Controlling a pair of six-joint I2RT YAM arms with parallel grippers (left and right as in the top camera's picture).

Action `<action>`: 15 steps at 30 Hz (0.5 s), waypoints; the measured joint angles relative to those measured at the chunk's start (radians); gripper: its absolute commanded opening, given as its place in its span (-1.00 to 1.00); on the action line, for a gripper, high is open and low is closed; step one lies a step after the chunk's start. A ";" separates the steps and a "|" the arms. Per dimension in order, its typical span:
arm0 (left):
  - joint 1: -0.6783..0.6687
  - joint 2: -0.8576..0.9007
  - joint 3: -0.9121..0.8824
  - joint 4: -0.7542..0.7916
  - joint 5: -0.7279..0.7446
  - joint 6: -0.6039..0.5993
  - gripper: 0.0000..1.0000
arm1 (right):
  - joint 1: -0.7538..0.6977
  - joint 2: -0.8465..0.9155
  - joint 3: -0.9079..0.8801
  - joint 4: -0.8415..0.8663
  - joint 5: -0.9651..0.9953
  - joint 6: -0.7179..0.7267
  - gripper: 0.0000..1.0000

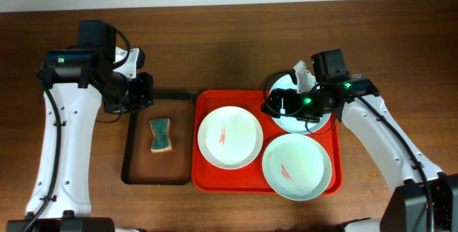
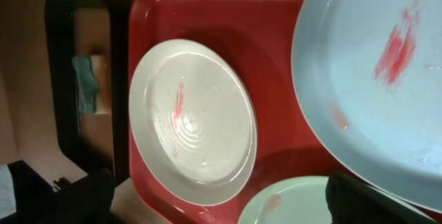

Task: Clean dirty plates on tray and stack at the side
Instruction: 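Move the right gripper to the rim of the white plate on the red tray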

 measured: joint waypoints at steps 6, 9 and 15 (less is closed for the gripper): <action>0.000 0.000 0.000 -0.004 0.000 0.000 -0.99 | 0.078 0.000 0.000 -0.034 0.077 0.026 -0.64; 0.000 0.000 0.000 -0.005 0.000 0.000 -0.95 | 0.139 0.000 -0.011 -0.020 0.194 0.107 -0.63; 0.000 0.000 0.000 -0.007 0.000 0.000 -0.91 | 0.180 0.054 -0.031 0.018 0.277 0.199 -0.54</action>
